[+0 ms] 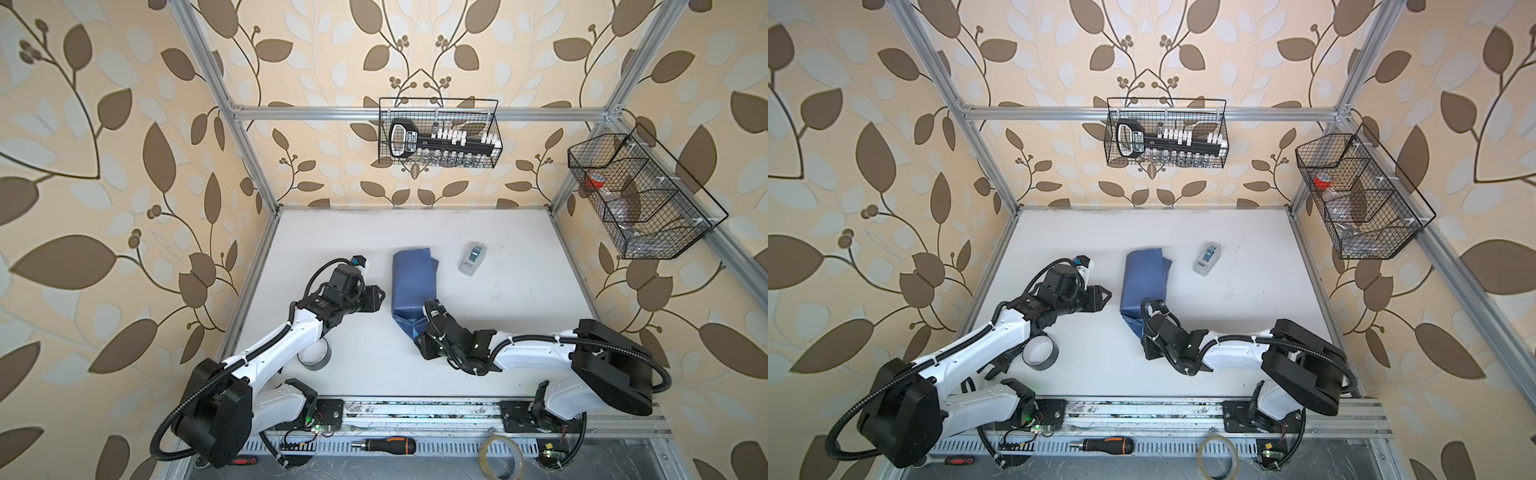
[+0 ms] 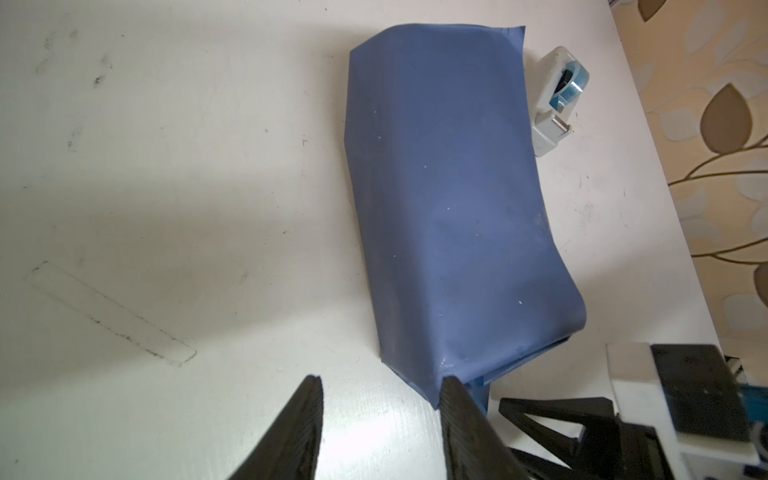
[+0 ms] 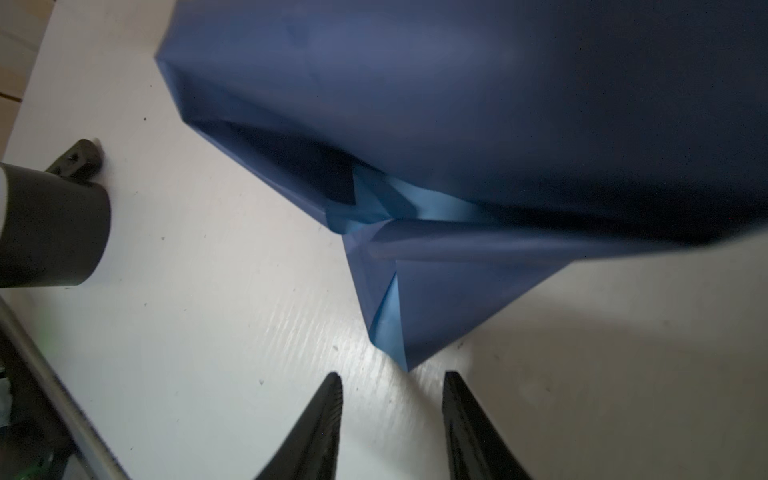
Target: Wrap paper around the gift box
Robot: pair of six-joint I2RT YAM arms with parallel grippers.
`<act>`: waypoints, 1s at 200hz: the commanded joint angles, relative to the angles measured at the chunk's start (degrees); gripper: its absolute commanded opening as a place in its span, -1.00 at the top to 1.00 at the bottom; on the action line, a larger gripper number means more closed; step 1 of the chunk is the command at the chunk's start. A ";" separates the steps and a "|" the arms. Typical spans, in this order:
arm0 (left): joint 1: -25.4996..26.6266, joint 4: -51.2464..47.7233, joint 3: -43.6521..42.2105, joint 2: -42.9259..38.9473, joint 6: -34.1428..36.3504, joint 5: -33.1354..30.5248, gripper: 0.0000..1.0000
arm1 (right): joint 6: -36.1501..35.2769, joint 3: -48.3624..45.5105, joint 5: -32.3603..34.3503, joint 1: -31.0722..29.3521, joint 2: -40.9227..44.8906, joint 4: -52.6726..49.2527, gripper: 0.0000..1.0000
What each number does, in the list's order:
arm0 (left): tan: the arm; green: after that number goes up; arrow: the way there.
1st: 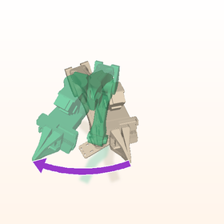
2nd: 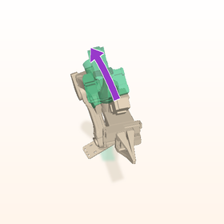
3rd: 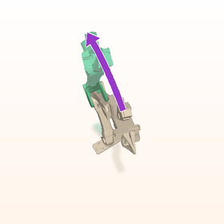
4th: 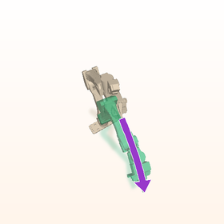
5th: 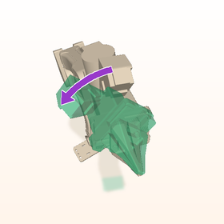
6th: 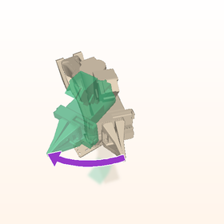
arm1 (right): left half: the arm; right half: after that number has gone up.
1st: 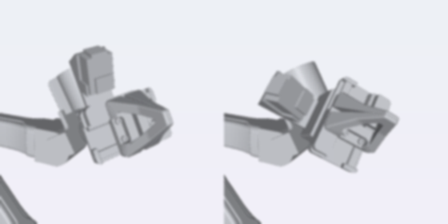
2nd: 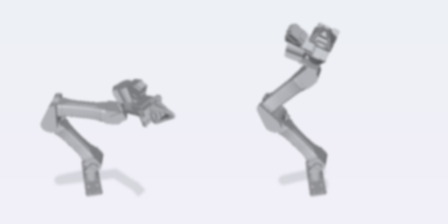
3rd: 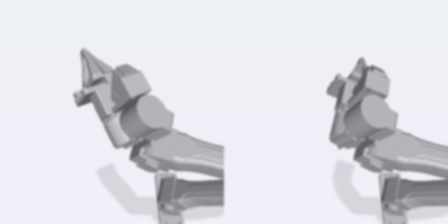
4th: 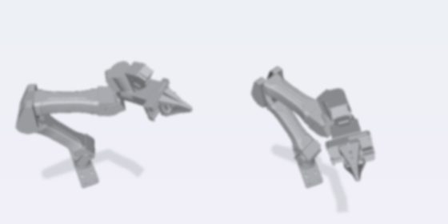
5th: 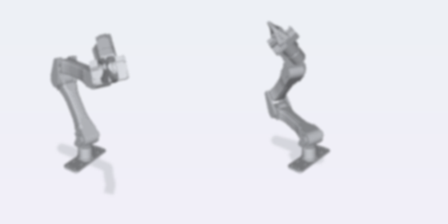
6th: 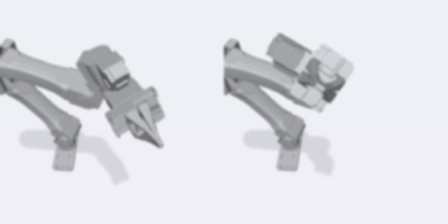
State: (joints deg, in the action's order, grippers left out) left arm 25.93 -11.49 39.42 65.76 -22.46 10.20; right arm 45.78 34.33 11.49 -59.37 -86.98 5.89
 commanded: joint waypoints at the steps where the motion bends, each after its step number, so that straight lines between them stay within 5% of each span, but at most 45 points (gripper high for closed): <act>1: 0.35 -1.80 -0.67 -3.31 1.15 -1.00 0.03 | 3.04 1.77 6.63 -1.29 -2.02 -3.31 0.21; 101: 2.43 3.61 -5.49 -8.28 3.40 -0.06 0.06 | 5.92 4.41 12.68 -3.92 -6.64 -4.84 0.54; 200: 10.36 13.77 -11.41 -10.30 19.47 2.39 0.26 | 7.39 4.87 13.25 -4.16 -5.17 -4.71 0.95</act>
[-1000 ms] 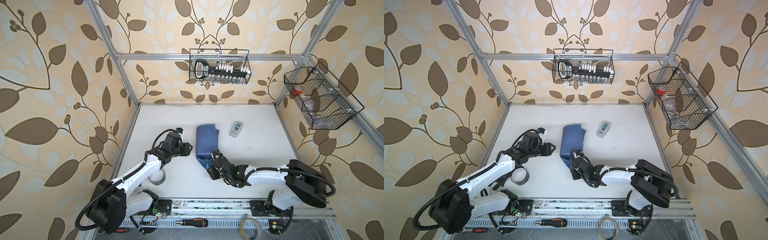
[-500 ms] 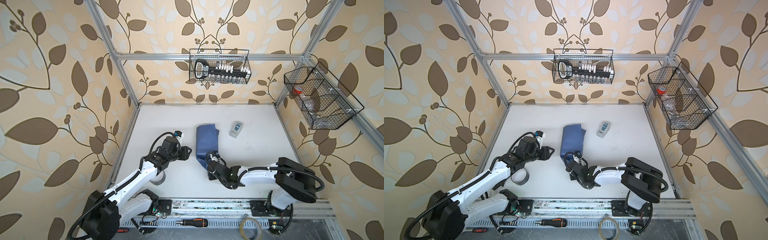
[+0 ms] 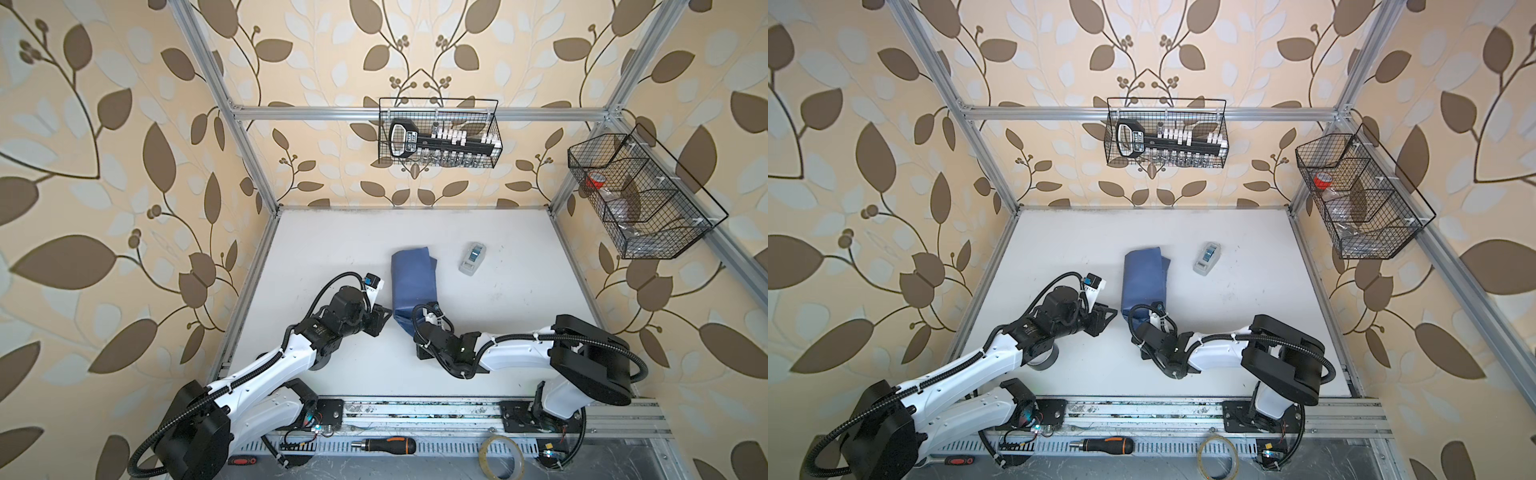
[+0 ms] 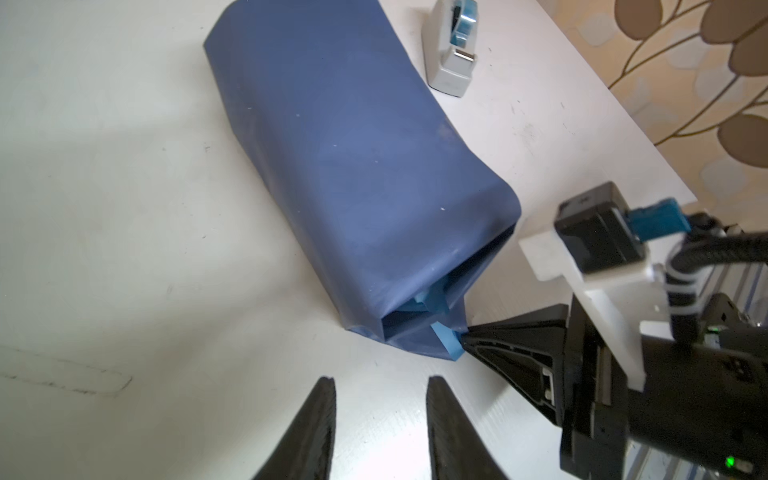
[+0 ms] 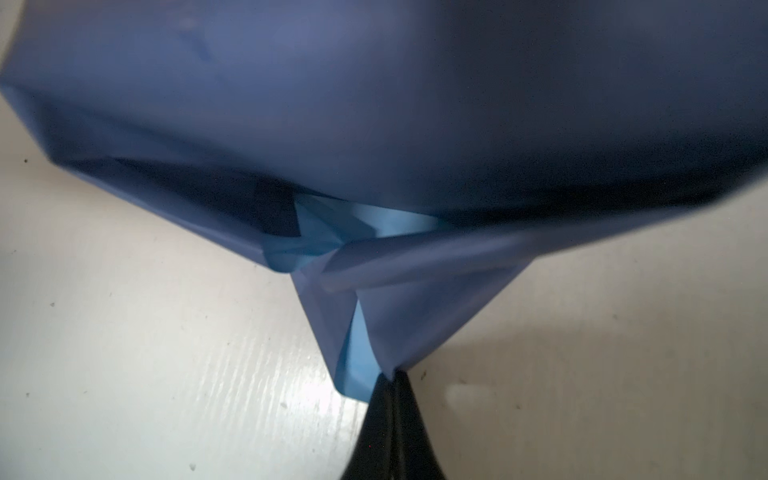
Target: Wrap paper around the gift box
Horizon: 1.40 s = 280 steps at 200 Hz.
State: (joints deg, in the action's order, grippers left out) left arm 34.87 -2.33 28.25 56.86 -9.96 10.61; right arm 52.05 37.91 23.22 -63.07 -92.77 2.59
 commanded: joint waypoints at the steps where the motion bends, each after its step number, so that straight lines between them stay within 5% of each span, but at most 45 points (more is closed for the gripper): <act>1: 1.47 4.61 -0.27 -1.40 7.10 2.06 0.27 | 1.16 1.29 1.54 -0.47 0.64 -1.38 0.96; 105: 4.76 13.83 -5.64 -0.99 25.38 12.36 0.34 | 3.03 -0.59 -2.32 0.63 4.91 2.16 1.00; 154: 6.84 12.15 -5.13 -1.05 39.79 9.22 0.32 | 4.26 -2.11 -4.88 1.69 5.41 4.65 1.00; 280: 11.35 11.34 -4.45 12.79 57.38 1.61 0.41 | 7.85 -8.68 -11.47 5.92 7.80 13.24 1.00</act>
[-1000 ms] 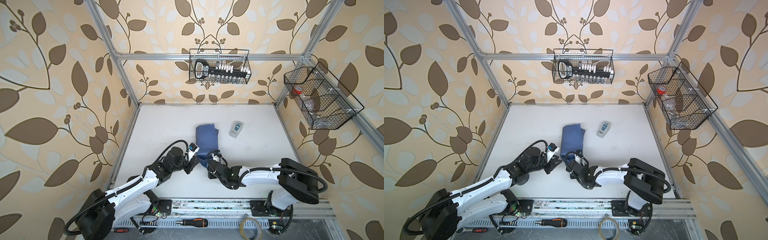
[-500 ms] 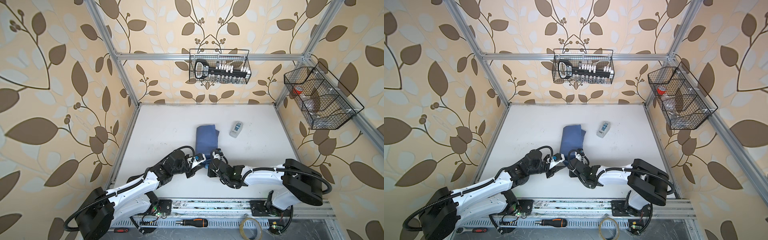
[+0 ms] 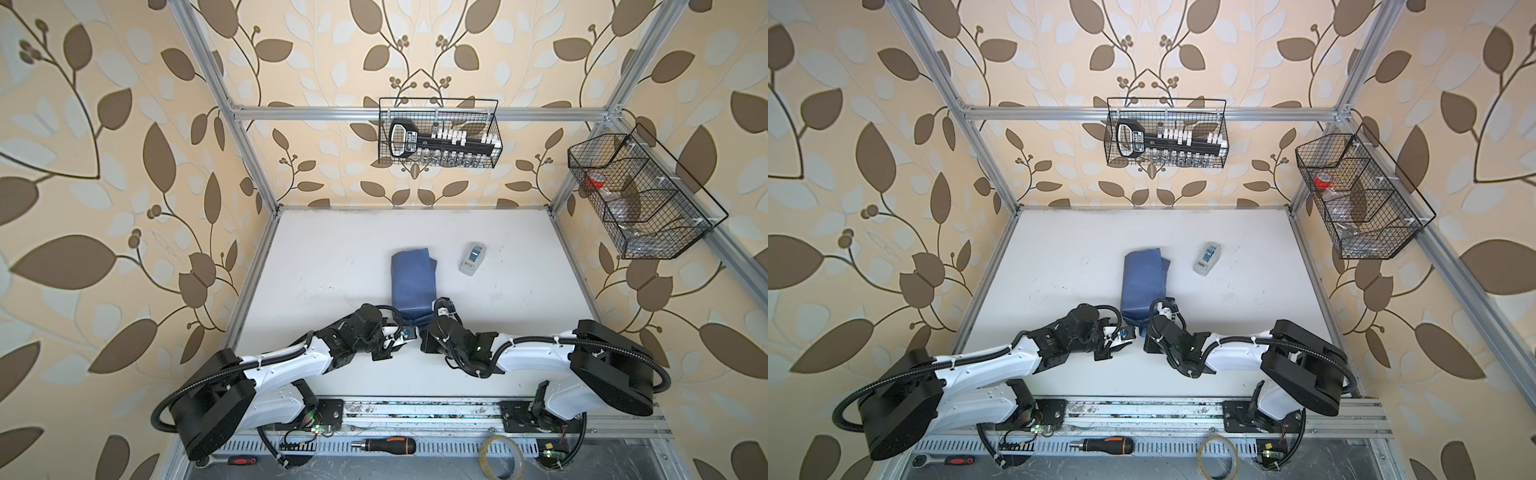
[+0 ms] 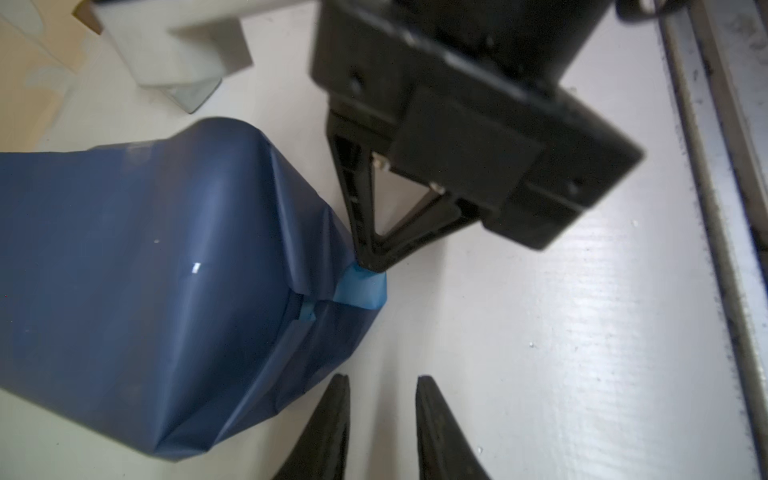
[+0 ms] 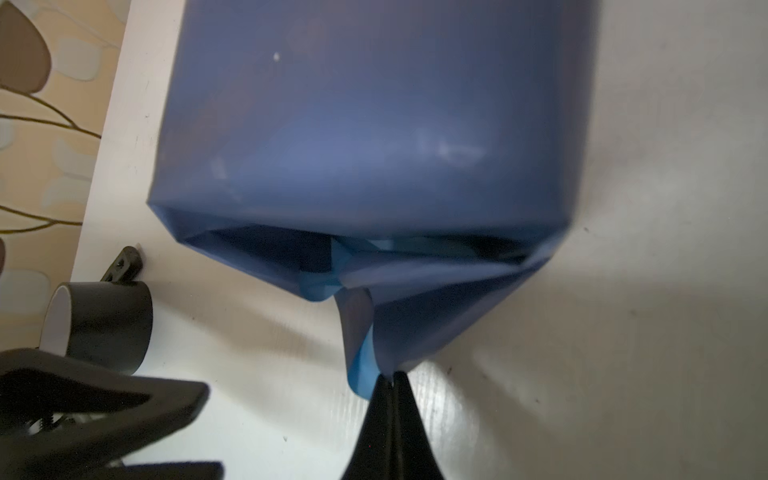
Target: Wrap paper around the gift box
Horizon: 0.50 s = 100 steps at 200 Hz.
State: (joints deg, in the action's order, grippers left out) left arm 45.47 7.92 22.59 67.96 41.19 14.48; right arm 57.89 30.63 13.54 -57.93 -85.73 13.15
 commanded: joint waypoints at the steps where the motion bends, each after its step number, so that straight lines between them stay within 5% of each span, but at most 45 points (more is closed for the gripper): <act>1: 0.75 1.11 1.22 1.84 6.30 -2.39 0.41 | 2.03 -1.43 -1.82 0.79 0.75 2.76 1.00; 100: 1.81 13.56 -0.09 8.59 9.72 -5.56 0.22 | 5.22 -3.38 -6.21 2.07 -0.23 8.93 1.00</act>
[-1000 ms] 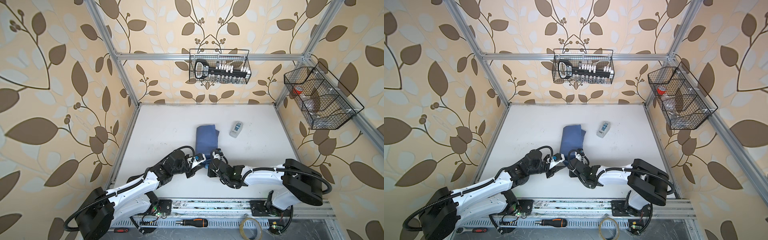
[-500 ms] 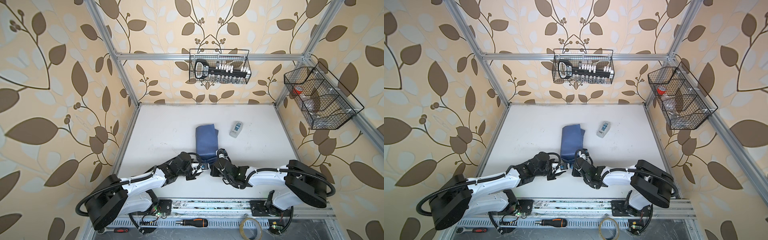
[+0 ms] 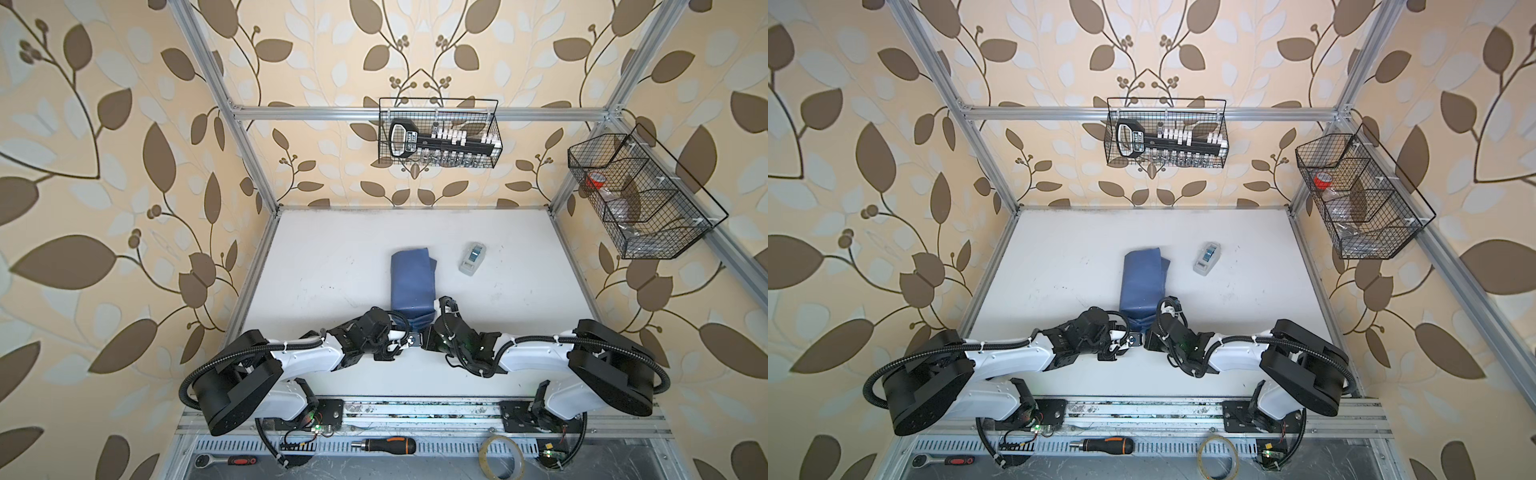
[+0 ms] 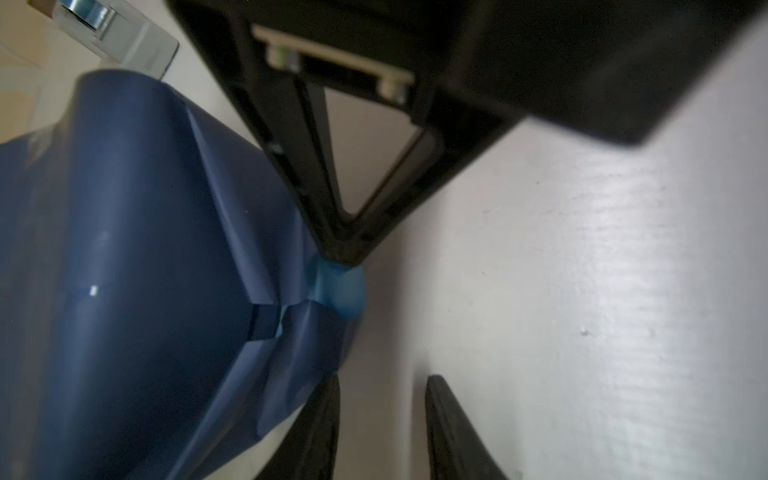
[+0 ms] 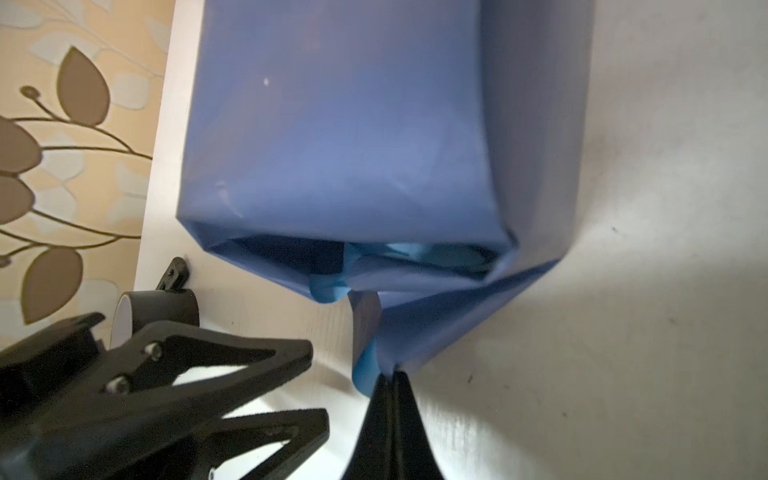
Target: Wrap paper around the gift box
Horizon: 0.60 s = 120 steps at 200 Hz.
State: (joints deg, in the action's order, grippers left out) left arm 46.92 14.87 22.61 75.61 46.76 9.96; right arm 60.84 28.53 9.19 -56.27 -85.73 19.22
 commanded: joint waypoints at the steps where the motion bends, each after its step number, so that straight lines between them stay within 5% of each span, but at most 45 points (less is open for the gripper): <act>1: 0.37 6.68 -0.07 1.03 4.18 -1.10 0.22 | 2.31 -1.35 -1.88 0.39 -0.22 2.89 1.00; 120: 0.37 11.57 0.35 6.37 7.42 -0.81 0.33 | 8.02 -5.15 -7.12 2.65 -1.98 12.42 1.00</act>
State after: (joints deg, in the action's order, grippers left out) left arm 46.92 22.81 22.61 81.12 49.84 8.80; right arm 65.95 24.77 3.84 -53.95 -86.70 27.75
